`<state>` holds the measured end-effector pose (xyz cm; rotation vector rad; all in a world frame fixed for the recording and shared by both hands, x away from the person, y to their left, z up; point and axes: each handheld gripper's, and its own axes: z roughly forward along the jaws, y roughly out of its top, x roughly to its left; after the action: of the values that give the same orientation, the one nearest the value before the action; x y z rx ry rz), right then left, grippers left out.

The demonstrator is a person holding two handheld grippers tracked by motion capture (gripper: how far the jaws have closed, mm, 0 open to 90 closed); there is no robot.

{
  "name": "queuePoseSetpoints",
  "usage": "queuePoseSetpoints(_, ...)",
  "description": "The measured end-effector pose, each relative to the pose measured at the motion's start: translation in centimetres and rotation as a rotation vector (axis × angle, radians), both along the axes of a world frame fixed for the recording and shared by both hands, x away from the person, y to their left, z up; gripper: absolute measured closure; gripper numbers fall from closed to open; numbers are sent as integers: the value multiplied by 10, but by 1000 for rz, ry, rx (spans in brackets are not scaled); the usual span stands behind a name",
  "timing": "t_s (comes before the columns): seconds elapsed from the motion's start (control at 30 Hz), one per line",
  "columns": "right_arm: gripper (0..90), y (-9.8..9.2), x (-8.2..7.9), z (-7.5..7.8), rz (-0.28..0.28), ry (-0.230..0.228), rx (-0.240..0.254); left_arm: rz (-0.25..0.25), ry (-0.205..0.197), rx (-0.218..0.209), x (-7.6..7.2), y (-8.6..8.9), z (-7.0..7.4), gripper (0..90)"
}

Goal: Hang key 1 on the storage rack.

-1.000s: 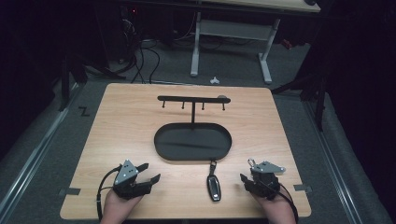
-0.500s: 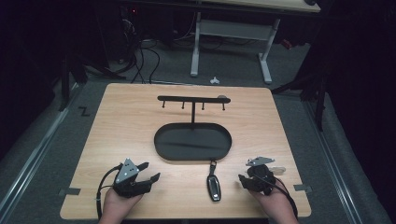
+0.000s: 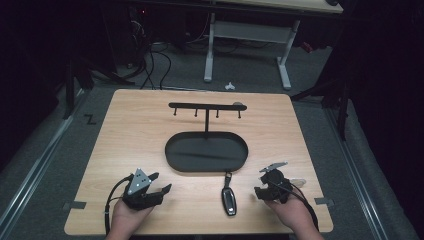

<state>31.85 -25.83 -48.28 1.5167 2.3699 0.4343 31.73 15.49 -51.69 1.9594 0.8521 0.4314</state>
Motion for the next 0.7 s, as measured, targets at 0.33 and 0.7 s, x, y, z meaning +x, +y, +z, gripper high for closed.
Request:
queuePoseSetpoints(0.33, 424, 14, 6, -6, 68, 98, -106, -20, -19, 22, -1, -4, -1, 363)
queuePoseSetpoints(0.7, 402, 35, 15, 2, 104, 149, -123, -40, -16, 33, -1, -5, -2, 363)
